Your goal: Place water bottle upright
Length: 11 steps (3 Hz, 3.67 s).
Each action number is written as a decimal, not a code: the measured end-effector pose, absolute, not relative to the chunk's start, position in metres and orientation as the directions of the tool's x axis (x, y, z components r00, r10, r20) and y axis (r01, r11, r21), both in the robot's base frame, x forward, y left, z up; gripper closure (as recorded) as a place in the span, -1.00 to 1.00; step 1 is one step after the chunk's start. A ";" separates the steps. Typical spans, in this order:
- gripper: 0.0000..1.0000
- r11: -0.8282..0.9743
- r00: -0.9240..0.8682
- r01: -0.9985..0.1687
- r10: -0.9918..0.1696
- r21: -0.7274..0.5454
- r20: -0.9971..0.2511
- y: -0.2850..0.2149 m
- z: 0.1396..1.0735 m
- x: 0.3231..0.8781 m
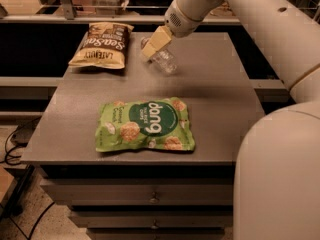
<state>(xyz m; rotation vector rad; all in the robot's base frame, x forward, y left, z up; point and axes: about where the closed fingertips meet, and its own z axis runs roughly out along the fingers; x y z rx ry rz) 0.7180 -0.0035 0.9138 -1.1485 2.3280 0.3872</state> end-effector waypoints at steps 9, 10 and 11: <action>-0.16 0.616 -0.548 -0.787 -0.710 -0.014 -0.443 0.036 0.841 0.806; 0.31 0.616 -0.537 -0.787 -0.711 -0.034 -0.453 0.036 0.852 0.807; 0.77 0.606 -0.509 -0.794 -0.711 -0.056 -0.485 0.037 0.872 0.807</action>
Offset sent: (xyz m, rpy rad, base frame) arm 0.0516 0.0318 -0.0060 -0.0571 -0.0441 -0.0162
